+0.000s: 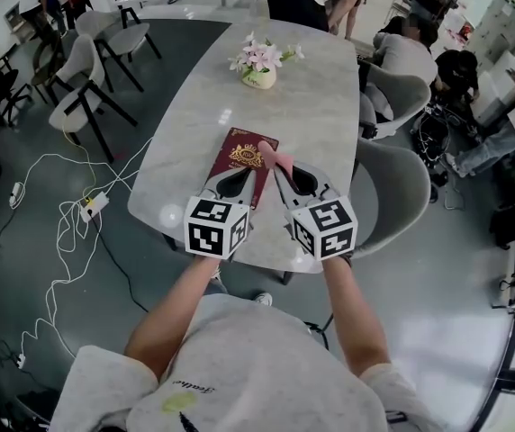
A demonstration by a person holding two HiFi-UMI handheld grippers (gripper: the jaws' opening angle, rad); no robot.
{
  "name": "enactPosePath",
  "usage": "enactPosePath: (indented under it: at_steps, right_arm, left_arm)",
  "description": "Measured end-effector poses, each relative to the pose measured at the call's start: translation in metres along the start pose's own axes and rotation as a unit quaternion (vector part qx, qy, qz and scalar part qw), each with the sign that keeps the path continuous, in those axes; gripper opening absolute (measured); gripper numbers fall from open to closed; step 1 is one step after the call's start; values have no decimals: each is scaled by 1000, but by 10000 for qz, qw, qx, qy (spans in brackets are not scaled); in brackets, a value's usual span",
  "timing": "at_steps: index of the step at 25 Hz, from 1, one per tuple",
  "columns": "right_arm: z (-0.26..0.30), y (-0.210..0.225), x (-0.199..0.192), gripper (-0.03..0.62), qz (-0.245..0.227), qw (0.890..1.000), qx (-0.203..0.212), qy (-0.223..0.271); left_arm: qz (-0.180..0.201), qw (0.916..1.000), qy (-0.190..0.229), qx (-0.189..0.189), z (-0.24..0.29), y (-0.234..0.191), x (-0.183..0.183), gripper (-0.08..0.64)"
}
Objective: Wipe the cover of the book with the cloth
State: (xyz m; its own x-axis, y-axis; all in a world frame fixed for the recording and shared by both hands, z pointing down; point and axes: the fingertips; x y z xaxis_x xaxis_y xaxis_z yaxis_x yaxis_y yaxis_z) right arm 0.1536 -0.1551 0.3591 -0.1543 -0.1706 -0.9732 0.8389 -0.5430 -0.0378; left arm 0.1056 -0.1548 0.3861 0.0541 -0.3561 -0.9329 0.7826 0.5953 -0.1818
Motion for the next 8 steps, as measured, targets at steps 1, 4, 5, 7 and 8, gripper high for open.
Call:
enactPosePath:
  at_steps: [1, 4, 5, 7, 8]
  right_arm:
    - [0, -1, 0, 18, 5, 10000, 11, 0]
    - [0, -1, -1, 18, 18, 10000, 33, -4]
    - [0, -1, -1, 18, 24, 10000, 37, -5]
    - [0, -1, -2, 18, 37, 10000, 46, -9]
    - [0, -1, -3, 18, 43, 10000, 50, -11]
  left_arm:
    - [-2, 10000, 2, 6, 0, 0, 0, 8]
    - [-2, 10000, 4, 16, 0, -1, 1, 8]
    - [-2, 10000, 4, 16, 0, 0, 1, 8]
    - [-1, 10000, 5, 11, 1, 0, 1, 9]
    - [0, 10000, 7, 7, 1, 1, 1, 8]
Point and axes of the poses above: the fingertips, and each gripper's own axes: z forward along the fingers, y to its right, x out of its top, and after that the axes turned 4 degrees about -x, right-handed
